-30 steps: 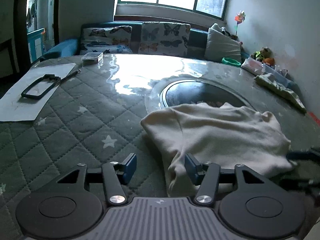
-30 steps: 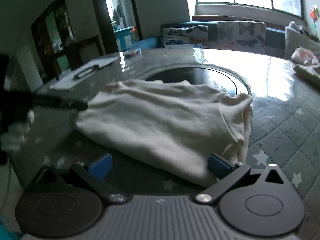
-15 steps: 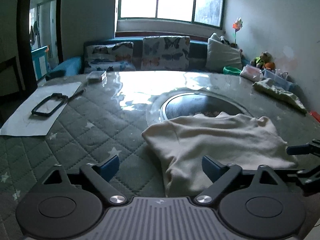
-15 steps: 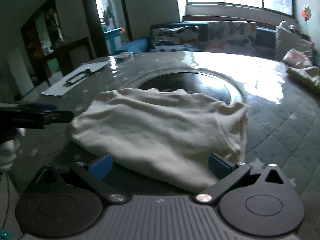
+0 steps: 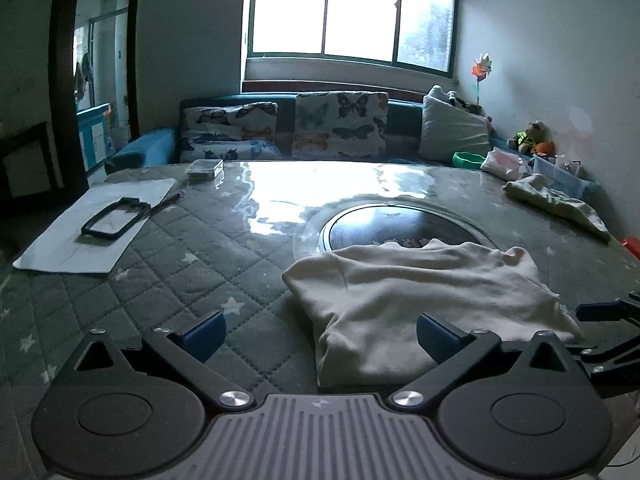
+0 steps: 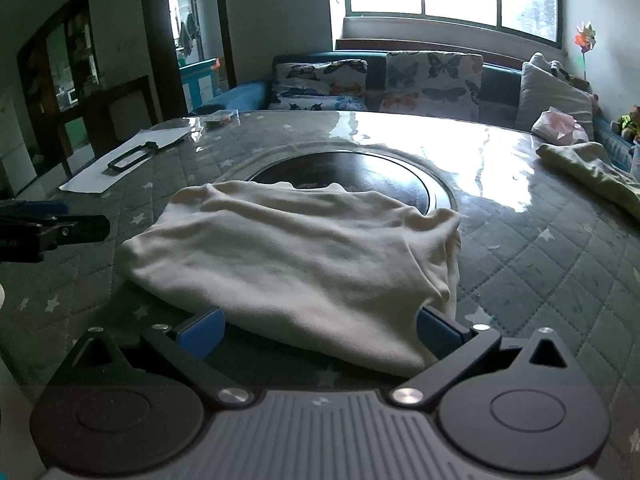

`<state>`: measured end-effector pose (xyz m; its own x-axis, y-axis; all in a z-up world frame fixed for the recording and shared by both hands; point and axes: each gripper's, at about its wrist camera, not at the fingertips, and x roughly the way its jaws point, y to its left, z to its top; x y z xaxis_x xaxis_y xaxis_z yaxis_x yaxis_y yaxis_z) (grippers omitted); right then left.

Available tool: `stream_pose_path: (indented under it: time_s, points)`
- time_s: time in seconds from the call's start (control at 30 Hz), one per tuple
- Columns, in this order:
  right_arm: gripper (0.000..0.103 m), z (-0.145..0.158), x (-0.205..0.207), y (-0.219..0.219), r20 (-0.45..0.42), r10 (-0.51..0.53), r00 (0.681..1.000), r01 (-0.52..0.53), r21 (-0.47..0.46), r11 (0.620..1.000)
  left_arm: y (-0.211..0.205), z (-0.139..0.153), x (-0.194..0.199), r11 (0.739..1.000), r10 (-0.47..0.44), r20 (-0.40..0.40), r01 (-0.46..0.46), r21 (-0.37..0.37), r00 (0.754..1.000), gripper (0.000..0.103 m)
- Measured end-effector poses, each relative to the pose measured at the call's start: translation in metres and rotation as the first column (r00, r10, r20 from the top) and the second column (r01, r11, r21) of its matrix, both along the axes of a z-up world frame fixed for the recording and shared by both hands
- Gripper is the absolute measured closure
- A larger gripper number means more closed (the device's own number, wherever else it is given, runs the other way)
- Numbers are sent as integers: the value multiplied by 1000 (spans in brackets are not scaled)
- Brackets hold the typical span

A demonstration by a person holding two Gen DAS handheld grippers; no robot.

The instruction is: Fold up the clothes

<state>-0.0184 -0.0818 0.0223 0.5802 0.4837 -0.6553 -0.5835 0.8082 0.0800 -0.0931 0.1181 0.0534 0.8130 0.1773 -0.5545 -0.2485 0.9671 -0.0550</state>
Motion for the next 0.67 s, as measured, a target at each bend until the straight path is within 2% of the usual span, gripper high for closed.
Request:
stream_pose_path:
  time_s: [0.67]
  points:
    - [0, 3, -26, -7, 7, 2, 1000, -2, 27, 1000, -11, 3, -19, 1000, 17, 18, -16, -9, 1000, 0]
